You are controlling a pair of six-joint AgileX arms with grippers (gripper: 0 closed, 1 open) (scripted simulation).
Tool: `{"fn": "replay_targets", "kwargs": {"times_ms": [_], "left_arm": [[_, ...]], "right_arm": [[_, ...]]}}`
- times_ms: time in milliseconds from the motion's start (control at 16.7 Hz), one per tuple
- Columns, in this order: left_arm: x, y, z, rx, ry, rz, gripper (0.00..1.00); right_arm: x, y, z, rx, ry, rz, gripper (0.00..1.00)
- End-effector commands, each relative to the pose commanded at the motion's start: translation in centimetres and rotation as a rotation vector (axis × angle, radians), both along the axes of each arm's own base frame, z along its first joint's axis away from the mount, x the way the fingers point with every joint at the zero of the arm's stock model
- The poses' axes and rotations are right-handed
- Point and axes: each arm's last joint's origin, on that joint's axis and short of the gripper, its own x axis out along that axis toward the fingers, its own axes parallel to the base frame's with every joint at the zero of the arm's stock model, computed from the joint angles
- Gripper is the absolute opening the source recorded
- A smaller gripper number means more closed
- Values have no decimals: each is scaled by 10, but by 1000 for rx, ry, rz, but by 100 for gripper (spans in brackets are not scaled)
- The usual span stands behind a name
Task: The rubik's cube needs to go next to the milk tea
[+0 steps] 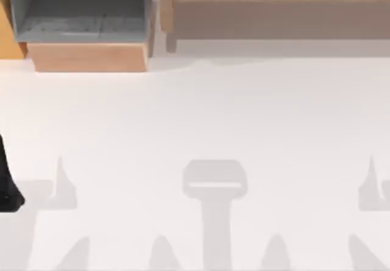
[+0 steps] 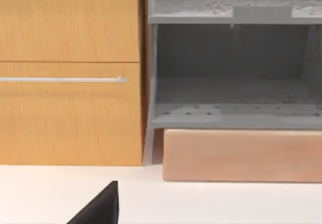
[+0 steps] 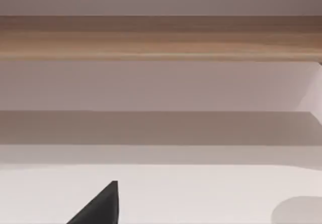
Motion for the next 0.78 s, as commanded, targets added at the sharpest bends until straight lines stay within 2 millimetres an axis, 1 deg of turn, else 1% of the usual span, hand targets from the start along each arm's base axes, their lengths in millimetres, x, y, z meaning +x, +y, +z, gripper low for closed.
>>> {"fn": "replay_targets", "kwargs": {"times_ms": [180, 240, 360, 480, 600, 660, 780], "left_arm": [[0, 0, 0, 0, 0, 0, 100], [0, 0, 0, 0, 0, 0, 100], [0, 0, 0, 0, 0, 0, 100], [0, 0, 0, 0, 0, 0, 100], [0, 0, 0, 0, 0, 0, 100], [0, 0, 0, 0, 0, 0, 100], [0, 0, 0, 0, 0, 0, 100]], "right_arm": [[0, 0, 3, 0, -1, 0, 100], [0, -1, 8, 1, -2, -1, 100], [2, -2, 28, 2, -5, -1, 100], [7, -4, 56, 3, -7, -2, 100], [19, -8, 91, 3, -7, -4, 100], [28, -11, 109, 3, -6, -5, 100], [54, -18, 147, 3, -5, -6, 100]]}}
